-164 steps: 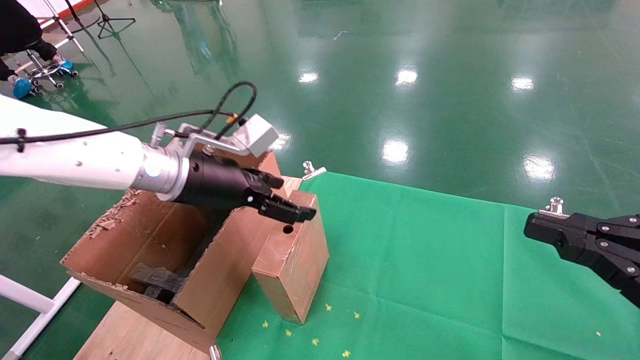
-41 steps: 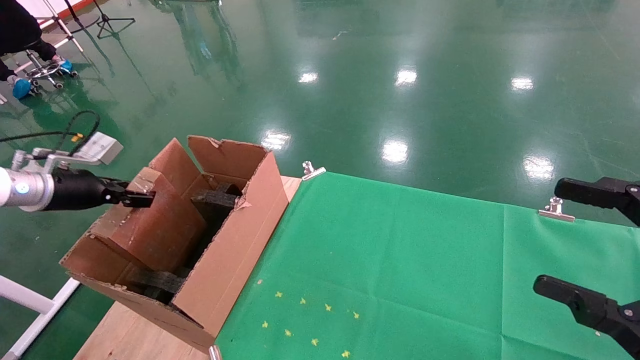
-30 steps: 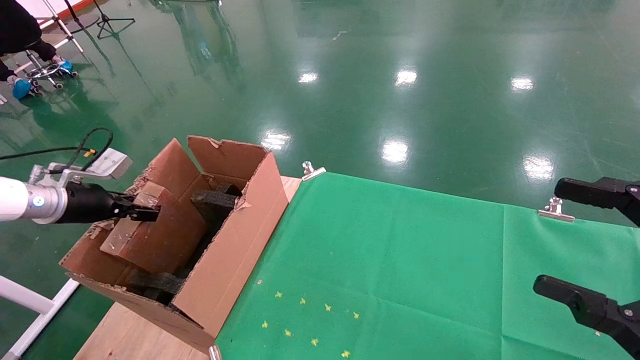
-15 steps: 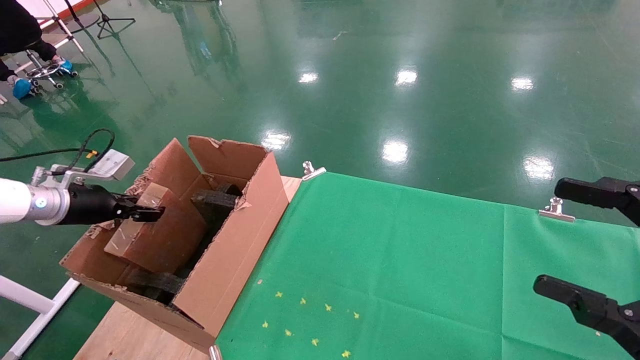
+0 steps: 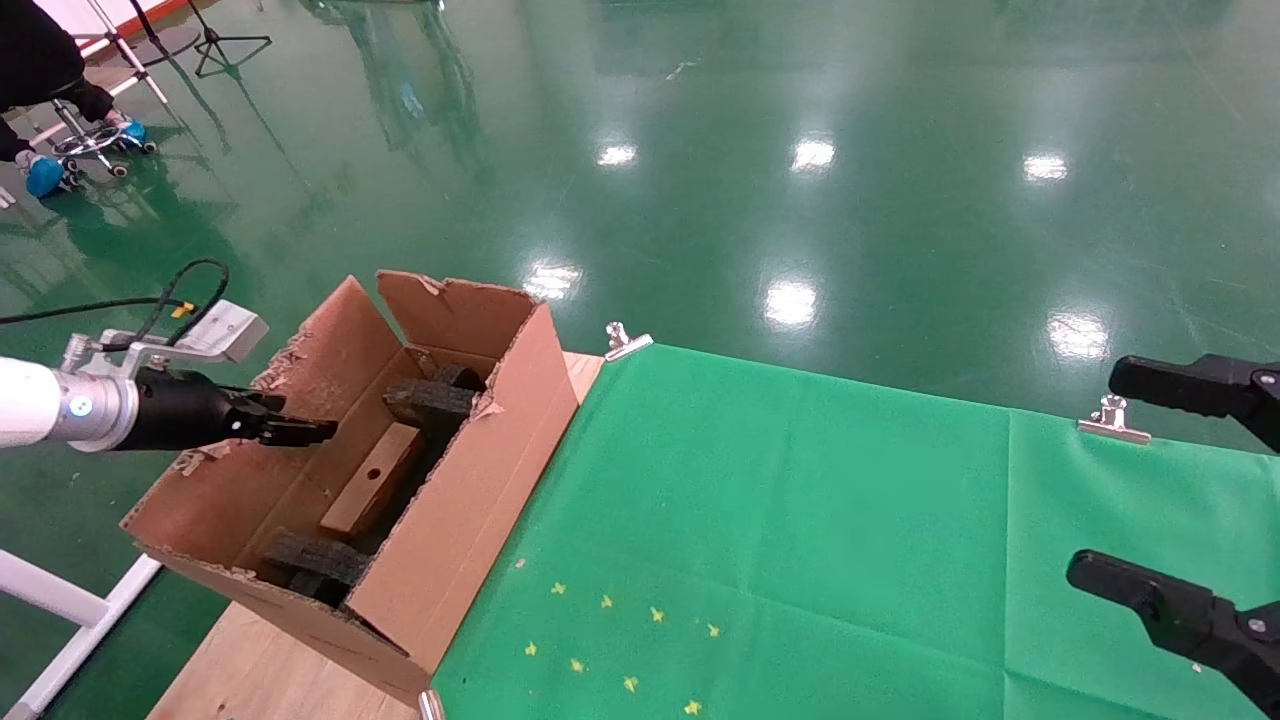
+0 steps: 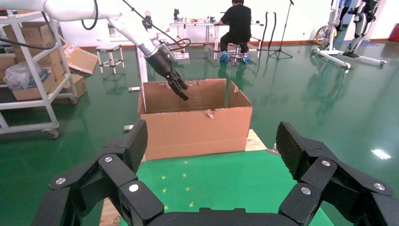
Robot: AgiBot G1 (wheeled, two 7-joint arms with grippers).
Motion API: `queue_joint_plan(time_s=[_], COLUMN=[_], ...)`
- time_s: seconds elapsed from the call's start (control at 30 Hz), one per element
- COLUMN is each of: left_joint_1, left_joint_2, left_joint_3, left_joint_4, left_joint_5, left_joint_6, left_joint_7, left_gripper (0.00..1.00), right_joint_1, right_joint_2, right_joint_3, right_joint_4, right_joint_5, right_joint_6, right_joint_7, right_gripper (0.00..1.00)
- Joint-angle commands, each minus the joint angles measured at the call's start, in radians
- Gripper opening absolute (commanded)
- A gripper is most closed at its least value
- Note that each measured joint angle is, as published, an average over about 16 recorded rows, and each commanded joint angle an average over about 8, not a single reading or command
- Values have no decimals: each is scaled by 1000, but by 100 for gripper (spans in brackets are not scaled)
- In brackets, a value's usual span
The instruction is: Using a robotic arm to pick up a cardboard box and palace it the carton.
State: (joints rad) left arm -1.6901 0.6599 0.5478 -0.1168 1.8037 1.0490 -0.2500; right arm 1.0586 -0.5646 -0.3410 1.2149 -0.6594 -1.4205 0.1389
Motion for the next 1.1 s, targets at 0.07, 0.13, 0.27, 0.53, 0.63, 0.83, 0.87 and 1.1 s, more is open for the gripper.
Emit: queue_joint_plan(time_s=[0.07, 0.13, 0.27, 0.53, 0.63, 0.83, 0.87, 1.1], left_joint_1=[-8, -18, -28, -21, -18, -19, -18, 7], left_joint_2=[1, 1, 8, 31, 35, 30, 30, 26], left_joint_3=[-5, -18, -54, -106, -110, -106, -106, -111], left_joint_4=[-16, -47, -115, -225, -241, -226, -225, -259], left_joint_5=[-9, -32, -97, -204, -214, -203, -203, -235], left_joint_6=[13, 47, 132, 252, 265, 251, 250, 253], left_joint_7=[11, 32, 57, 45, 43, 44, 44, 46], left_gripper=[100, 100, 100, 100, 100, 100, 100, 100], right_joint_1=[0, 0, 0, 0, 0, 0, 0, 0], right_joint_2=[0, 0, 0, 0, 0, 0, 0, 0], right_joint_3=[0, 0, 0, 0, 0, 0, 0, 0], right_joint_4=[0, 0, 0, 0, 0, 0, 0, 0], right_joint_5=[0, 0, 0, 0, 0, 0, 0, 0], right_joint_6=[0, 0, 0, 0, 1, 0, 0, 0], right_joint_7=[0, 0, 0, 0, 0, 0, 0, 0], right_gripper=[100, 100, 100, 100, 100, 100, 100, 100])
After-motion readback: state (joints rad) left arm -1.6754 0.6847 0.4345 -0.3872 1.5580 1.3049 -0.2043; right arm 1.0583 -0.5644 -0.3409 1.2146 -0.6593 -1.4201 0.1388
